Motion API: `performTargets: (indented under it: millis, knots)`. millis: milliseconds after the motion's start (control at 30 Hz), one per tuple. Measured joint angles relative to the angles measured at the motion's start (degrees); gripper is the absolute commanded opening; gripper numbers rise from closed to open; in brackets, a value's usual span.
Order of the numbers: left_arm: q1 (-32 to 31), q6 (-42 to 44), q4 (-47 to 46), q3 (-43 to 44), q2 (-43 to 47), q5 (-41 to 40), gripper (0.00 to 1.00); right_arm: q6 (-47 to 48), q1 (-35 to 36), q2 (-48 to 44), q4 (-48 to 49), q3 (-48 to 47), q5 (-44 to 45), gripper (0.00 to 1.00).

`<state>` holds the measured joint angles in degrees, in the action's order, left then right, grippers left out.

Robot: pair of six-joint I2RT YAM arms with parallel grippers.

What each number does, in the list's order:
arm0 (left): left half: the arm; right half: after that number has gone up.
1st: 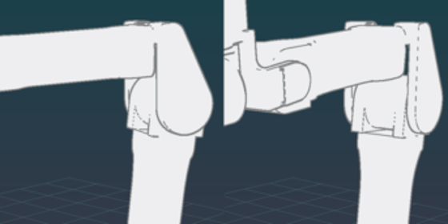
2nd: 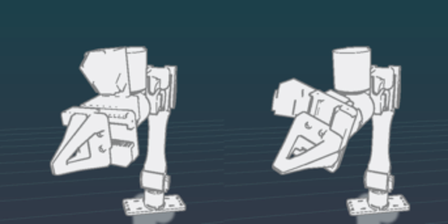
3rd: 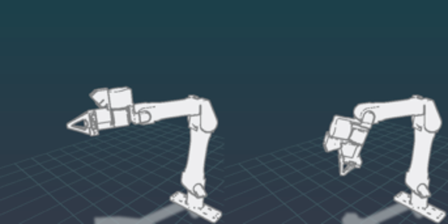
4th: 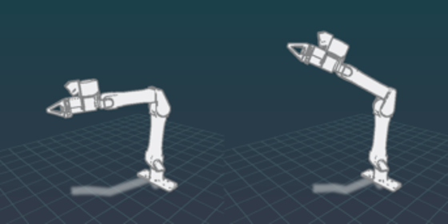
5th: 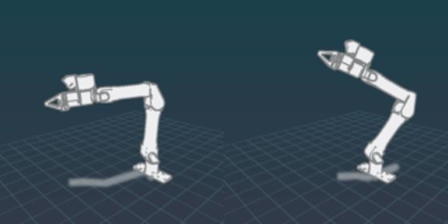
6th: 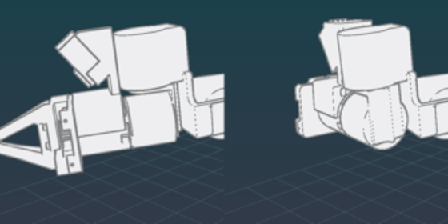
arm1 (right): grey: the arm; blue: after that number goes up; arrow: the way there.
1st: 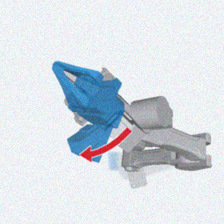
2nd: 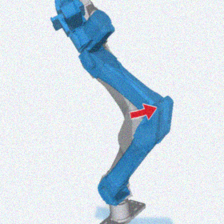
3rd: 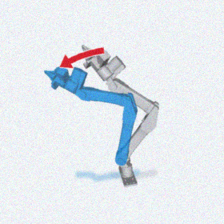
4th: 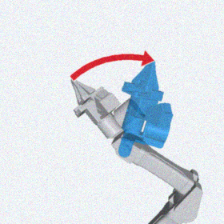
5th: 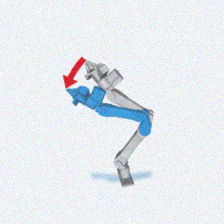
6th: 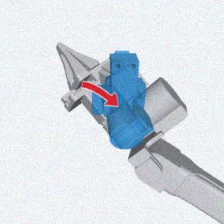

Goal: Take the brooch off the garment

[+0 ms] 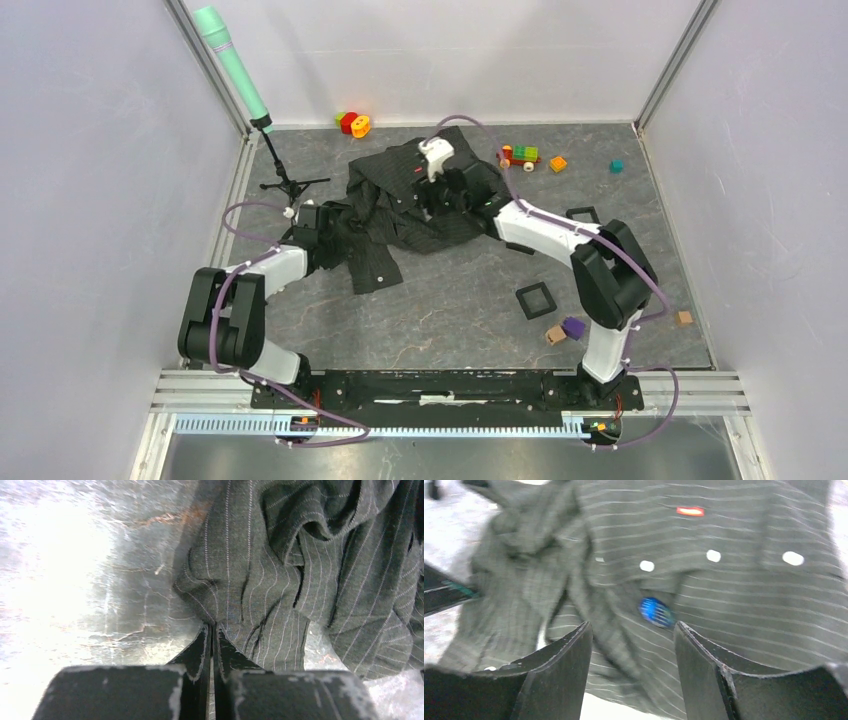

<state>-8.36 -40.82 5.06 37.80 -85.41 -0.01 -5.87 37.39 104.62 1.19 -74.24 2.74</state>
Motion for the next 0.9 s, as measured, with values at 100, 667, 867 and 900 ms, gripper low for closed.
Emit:
performTargets:
  millis: [100,667,867,900]
  knots:
    - [0.07,0.0,0.83,0.17,0.61,-2.38,0.02,0.44,3.87,2.38,0.74,-2.36,-2.43,0.64]
    - [2.29,-9.6,9.44,-4.63,23.19,-24.33,0.02,0.09,10.82,19.28,-6.29,-12.13,1.81,0.0]
    - [2.32,-11.15,11.65,-4.55,24.59,-29.35,0.02,1.49,10.71,3.63,-7.76,4.26,2.95,0.0]
    - [2.51,-11.43,12.39,-4.33,24.59,-30.08,0.02,1.73,10.71,-1.53,-8.04,8.04,2.75,0.0]
